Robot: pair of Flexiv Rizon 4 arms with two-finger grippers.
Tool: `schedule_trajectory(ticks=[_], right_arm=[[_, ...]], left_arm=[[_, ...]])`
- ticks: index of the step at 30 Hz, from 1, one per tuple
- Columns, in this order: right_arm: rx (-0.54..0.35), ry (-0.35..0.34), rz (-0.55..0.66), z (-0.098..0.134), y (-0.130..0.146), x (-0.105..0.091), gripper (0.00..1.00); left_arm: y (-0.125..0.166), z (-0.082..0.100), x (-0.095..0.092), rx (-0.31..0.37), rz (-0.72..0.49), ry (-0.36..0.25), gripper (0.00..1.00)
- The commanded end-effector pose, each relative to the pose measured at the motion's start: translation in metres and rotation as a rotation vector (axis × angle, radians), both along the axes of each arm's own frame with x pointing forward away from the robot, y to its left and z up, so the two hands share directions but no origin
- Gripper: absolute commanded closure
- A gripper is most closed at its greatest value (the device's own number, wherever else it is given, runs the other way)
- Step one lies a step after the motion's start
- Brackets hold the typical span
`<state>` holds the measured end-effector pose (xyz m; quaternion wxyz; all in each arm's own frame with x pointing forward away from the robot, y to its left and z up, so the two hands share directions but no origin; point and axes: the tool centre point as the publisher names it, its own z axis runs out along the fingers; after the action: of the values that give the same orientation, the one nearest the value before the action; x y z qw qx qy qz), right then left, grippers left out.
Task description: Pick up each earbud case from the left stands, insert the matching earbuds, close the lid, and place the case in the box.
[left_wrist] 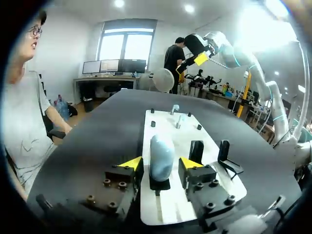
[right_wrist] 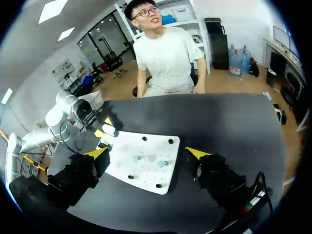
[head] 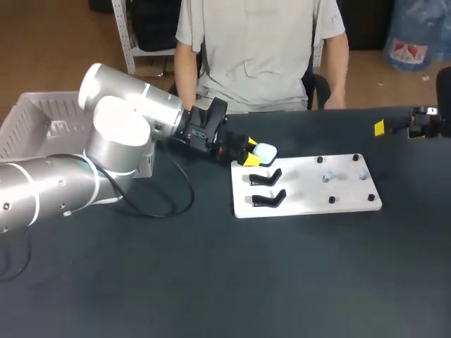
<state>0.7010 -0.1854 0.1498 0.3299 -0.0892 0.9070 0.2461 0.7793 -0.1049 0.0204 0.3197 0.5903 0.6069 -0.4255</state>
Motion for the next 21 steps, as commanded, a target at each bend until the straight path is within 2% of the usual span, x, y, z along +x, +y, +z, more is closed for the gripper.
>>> schedule_trajectory(ticks=[1, 21], right_arm=[[-0.001, 0.000, 0.000, 0.0002, -0.0003, -0.0005, 0.00], [-0.001, 0.000, 0.000, 0.0002, -0.0003, -0.0005, 0.00]], left_arm=[[-0.0019, -0.0017, 0.0021, 0.001, -0.004, 0.004, 0.55], [-0.0055, -0.0031, 0.0036, -0.003, 0.000, 0.004, 0.60]])
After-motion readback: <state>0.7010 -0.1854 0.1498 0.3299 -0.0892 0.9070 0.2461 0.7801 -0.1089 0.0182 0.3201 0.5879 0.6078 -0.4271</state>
